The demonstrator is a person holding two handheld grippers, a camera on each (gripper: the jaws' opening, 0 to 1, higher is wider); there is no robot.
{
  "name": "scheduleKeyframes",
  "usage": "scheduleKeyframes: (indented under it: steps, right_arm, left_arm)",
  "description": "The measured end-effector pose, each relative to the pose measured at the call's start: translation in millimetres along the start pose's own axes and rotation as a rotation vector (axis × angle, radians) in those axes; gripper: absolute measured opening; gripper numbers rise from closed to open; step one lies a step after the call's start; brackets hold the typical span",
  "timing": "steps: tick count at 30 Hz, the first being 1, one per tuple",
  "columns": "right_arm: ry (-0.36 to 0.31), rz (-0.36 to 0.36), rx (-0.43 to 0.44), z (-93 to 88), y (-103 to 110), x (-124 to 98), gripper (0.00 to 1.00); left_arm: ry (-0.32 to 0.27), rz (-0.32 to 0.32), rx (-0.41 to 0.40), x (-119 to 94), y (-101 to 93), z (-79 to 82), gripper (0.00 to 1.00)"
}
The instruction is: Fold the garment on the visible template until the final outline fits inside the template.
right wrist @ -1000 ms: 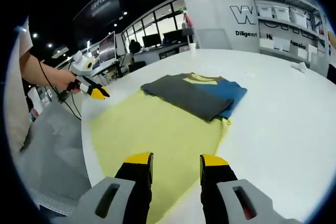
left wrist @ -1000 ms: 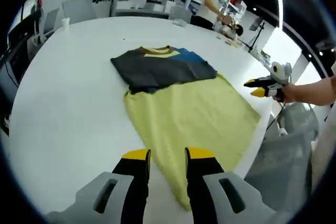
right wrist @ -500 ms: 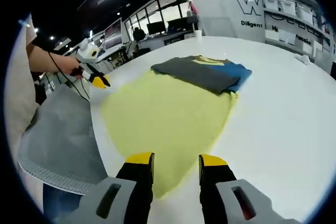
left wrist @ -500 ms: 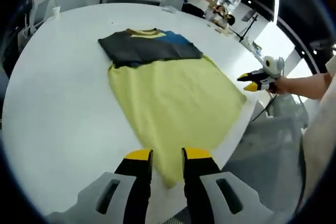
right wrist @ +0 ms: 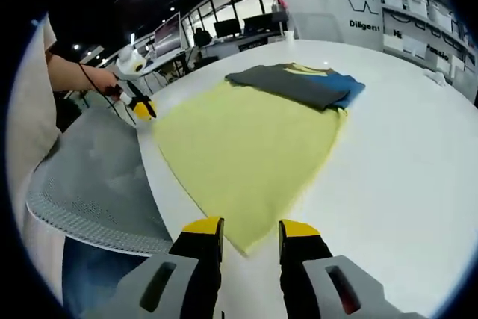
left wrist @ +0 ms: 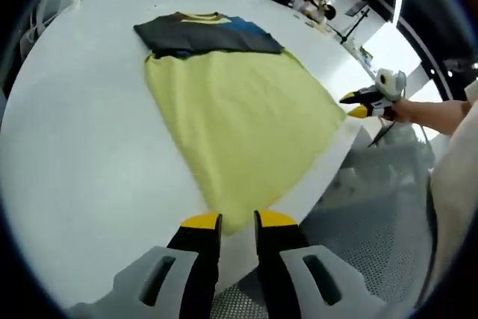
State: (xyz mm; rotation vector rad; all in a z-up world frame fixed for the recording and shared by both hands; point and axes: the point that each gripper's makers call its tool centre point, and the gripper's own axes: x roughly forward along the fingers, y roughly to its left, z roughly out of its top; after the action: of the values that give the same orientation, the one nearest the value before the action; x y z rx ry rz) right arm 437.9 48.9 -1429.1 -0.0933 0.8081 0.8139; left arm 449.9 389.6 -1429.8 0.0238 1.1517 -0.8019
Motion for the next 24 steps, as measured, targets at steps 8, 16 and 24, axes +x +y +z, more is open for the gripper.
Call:
scheduleKeyframes:
  steps: [8, 16, 24]
  right_arm:
    - [0.028, 0.009, 0.012, -8.7, 2.7, 0.5, 0.21]
    - [0.050, 0.004, 0.031, -16.7, 2.8, 1.3, 0.15]
    - [0.061, -0.006, 0.055, -20.4, 0.6, 0.2, 0.03]
  left_arm:
    - [0.029, 0.019, -0.003, 8.3, 2.7, -9.9, 0.14]
    - [0.024, 0.027, -0.006, 11.4, -1.0, -10.7, 0.09]
    - [0.032, 0.048, 0.001, 13.8, -0.1, -15.3, 0.05]
